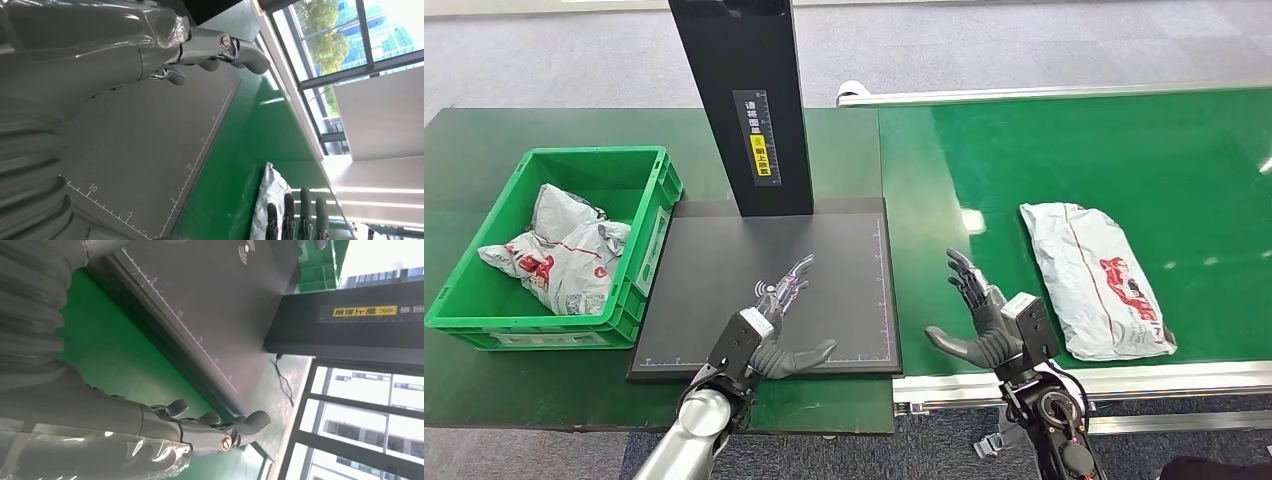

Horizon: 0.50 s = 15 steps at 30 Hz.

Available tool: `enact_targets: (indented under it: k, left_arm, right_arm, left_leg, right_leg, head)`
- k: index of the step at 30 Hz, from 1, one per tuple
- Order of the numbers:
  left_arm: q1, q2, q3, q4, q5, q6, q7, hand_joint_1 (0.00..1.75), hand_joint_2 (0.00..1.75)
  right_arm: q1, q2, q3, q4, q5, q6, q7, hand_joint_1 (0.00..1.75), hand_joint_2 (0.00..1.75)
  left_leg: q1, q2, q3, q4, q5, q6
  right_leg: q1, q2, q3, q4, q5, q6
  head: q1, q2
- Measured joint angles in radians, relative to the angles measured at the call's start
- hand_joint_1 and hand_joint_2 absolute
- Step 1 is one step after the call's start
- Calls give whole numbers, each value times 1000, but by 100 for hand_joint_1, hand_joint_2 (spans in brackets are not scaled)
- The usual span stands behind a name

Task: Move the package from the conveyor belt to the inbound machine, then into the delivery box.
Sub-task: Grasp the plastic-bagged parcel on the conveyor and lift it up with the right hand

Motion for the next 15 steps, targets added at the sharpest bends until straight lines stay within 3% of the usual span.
enact_targets:
  k: [10, 15]
  left_arm:
    - [7, 16, 0, -15, 12, 10, 5, 0, 175]
    - [16, 25, 0, -37, 20, 11, 23, 0, 175]
  right_arm:
    - [-11, -50, -74, -22, 180, -241, 50, 0, 175]
    - [-37, -81, -171, 0, 430, -410, 155, 0, 175]
  left_leg:
    - [0, -1, 0, 0, 0, 0]
    - [-1, -1, 0, 0, 0, 0]
  right_leg:
    - [0, 0, 0, 0, 0, 0]
    - [-1, 0, 0, 0, 0, 0]
  head:
    - [0, 0]
    - [0, 0]
